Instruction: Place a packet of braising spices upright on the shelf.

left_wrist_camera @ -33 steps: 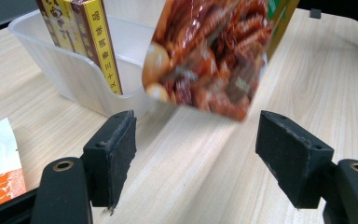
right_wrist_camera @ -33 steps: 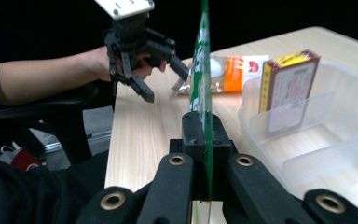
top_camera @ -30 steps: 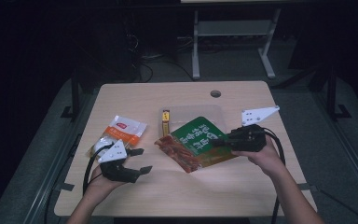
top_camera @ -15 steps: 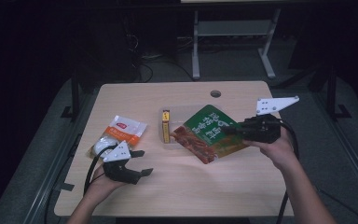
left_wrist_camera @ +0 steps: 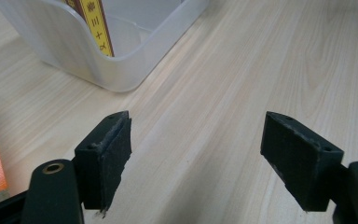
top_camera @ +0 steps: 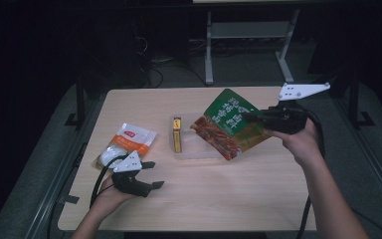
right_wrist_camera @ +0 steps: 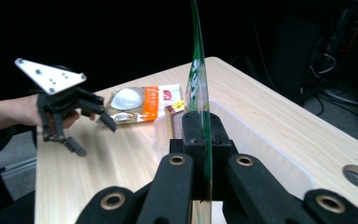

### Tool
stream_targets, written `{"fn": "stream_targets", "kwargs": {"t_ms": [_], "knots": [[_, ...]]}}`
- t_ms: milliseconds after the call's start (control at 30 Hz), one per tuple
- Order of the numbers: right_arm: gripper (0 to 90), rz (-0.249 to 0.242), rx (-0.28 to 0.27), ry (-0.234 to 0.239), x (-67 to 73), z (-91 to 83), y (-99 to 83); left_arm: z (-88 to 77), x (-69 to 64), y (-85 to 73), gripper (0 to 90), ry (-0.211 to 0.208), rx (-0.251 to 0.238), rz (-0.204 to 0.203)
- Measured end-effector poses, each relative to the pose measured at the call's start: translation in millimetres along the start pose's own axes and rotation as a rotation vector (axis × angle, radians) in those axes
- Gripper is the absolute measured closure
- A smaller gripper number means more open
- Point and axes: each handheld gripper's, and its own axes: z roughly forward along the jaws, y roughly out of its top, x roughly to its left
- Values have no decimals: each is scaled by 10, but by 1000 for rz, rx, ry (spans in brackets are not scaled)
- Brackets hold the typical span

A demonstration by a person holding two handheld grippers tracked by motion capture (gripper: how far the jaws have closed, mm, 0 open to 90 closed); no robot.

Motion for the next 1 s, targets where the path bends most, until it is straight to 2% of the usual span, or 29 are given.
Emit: {"fn": "stream_targets", "kwargs": {"t_ms": [133,233,500,633,1000], "knots": [[900,2,16,-41,-49,40,93,40,2,-16,206,-4,21,1],[900,8,32,-78,-101,81,160,82,-15,-24,185,-9,33,-13],[900,58,71,-144,-266,245,270,140,-26,-42,169,-17,56,-19],[900,82,97,-170,-326,338,290,144,-22,-48,168,-15,56,-23],[900,98,154,-220,-410,543,243,172,-36,-59,165,-9,72,-18]]}}
